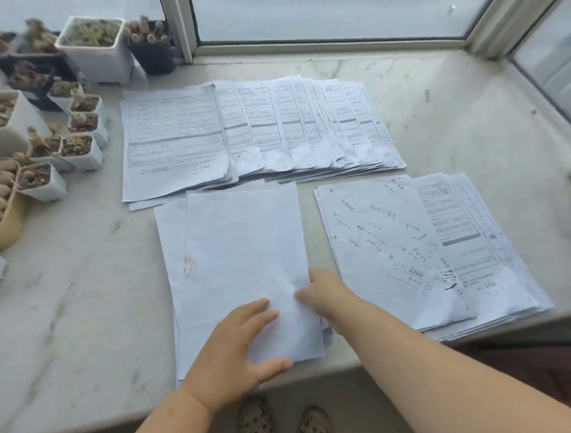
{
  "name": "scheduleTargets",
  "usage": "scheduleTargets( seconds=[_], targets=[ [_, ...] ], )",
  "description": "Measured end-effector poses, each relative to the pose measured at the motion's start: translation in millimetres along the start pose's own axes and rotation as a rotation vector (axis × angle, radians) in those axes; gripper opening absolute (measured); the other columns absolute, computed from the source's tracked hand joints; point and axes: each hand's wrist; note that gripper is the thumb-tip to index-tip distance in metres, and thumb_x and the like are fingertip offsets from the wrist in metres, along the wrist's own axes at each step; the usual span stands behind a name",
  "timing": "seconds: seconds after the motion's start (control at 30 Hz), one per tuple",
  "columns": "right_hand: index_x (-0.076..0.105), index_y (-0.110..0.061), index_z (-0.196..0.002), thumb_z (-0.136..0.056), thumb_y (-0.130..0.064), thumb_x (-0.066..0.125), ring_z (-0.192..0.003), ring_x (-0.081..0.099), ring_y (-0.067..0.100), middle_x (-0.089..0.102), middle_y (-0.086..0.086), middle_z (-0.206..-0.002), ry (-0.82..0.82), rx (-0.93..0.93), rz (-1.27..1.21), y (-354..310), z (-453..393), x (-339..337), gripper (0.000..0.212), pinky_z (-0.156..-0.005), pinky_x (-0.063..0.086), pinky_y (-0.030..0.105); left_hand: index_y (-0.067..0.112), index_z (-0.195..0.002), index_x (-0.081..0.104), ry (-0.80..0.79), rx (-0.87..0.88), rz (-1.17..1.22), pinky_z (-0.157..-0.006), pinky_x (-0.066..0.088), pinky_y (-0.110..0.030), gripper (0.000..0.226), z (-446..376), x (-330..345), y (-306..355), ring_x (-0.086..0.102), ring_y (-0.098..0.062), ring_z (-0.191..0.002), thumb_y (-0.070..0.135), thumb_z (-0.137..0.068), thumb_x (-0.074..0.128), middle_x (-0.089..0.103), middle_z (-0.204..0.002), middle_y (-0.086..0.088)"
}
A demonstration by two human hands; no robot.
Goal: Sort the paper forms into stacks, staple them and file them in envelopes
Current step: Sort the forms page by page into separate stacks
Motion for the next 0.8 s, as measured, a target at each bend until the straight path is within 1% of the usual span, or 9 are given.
scheduleTargets(
  seconds=[0.1, 0.17, 0.27, 0.37, 0.43, 0.47, 0.57, 0.7, 0.8],
  targets=[
    [0.067, -0.016, -0.091, -0.083, -0.012, 0.048, -0.087, 0.067, 0.023, 0.070, 0.004, -0.093, 0.053, -0.112, -0.070, 2, 18, -8, 0.021, -0.073, 0.053, 0.032, 0.033, -0.129, 0.057, 0.150, 0.067, -0.047, -0.110, 0.022, -0.014, 0.065, 1, -28, 7, 0.038, -0.005, -0.134, 0.076, -0.081, 0.049, 0.041, -0.147, 0.014],
    [0.062, -0.005, -0.086, -0.075, -0.026, 0.051, -0.076, 0.058, 0.017, 0.061, 0.004, -0.080, 0.105, -0.226, -0.110, 5, 29, -29, 0.026, -0.070, 0.051, 0.040, 0.029, -0.131, 0.053, 0.342, 0.066, -0.064, -0.112, 0.023, -0.017, 0.059, -10, -50, 16, 0.037, -0.009, -0.135, 0.068, -0.087, 0.045, 0.041, -0.147, 0.010],
    [0.052, 0.010, -0.092, -0.069, -0.035, 0.056, -0.075, 0.053, 0.016, 0.058, 0.031, -0.086, 0.180, -0.323, -0.290, 5, 41, -76, 0.051, -0.071, 0.051, 0.051, 0.017, -0.141, 0.040, 0.567, -0.051, -0.052, -0.113, 0.022, -0.020, 0.077, -42, -74, 36, 0.034, -0.014, -0.137, 0.058, -0.078, 0.057, 0.038, -0.146, -0.001],
    [0.065, 0.000, -0.091, -0.075, -0.026, 0.064, -0.078, 0.066, 0.018, 0.072, 0.019, -0.089, 0.228, -0.399, -0.548, 0, 49, -133, 0.031, -0.063, 0.053, 0.031, 0.035, -0.139, 0.035, 0.440, -0.330, 0.484, -0.099, 0.038, -0.026, 0.089, -95, -86, 75, 0.052, -0.013, -0.124, 0.054, -0.061, 0.073, 0.053, -0.134, 0.008],
    [0.068, -0.007, -0.093, -0.079, -0.020, 0.073, -0.079, 0.071, 0.018, 0.075, 0.007, -0.089, 0.213, -0.434, -0.634, 1, 45, -169, 0.019, -0.056, 0.053, 0.028, 0.027, -0.128, 0.051, 0.310, -0.365, 0.778, -0.086, 0.046, -0.028, 0.083, -136, -82, 95, 0.065, -0.015, -0.109, 0.052, -0.055, 0.081, 0.069, -0.116, 0.002],
    [0.069, -0.007, -0.095, -0.083, -0.019, 0.073, -0.081, 0.072, 0.021, 0.076, 0.006, -0.092, 0.219, -0.435, -0.664, 3, 39, -187, 0.017, -0.058, 0.055, 0.031, 0.021, -0.123, 0.057, 0.285, -0.336, 0.821, -0.082, 0.049, -0.029, 0.067, -158, -77, 106, 0.067, -0.017, -0.106, 0.043, -0.064, 0.081, 0.072, -0.111, 0.000],
    [0.069, -0.008, -0.101, -0.083, -0.026, 0.074, -0.087, 0.073, 0.025, 0.076, 0.008, -0.096, 0.259, -0.418, -0.726, 10, 10, -244, 0.026, -0.072, 0.059, 0.042, 0.016, -0.112, 0.061, 0.343, -0.281, 0.842, -0.074, 0.054, -0.024, 0.022, -219, -54, 149, 0.069, -0.017, -0.098, 0.008, -0.091, 0.062, 0.073, -0.103, 0.002],
    [0.068, -0.011, -0.100, -0.088, -0.018, 0.066, -0.079, 0.073, 0.021, 0.076, 0.006, -0.091, 0.316, -0.419, -0.811, 23, -37, -335, 0.014, -0.063, 0.059, 0.033, 0.017, -0.114, 0.061, 0.345, -0.254, 0.817, -0.076, 0.051, -0.018, 0.019, -295, -17, 193, 0.067, -0.009, -0.098, 0.013, -0.098, 0.052, 0.072, -0.106, 0.004],
    [0.067, -0.012, -0.102, -0.093, -0.015, 0.058, -0.078, 0.073, 0.015, 0.077, 0.001, -0.088, 0.409, -0.428, -0.777, 34, -75, -410, 0.013, -0.064, 0.059, 0.025, 0.031, -0.113, 0.058, 0.430, -0.244, 0.549, -0.085, 0.046, -0.017, 0.026, -343, 12, 196, 0.062, 0.000, -0.102, 0.023, -0.089, 0.064, 0.067, -0.108, 0.011]
  ],
)
Point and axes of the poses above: each hand's wrist, its own z-axis away from the middle knuckle, its own x-axis out of the palm, y = z × x
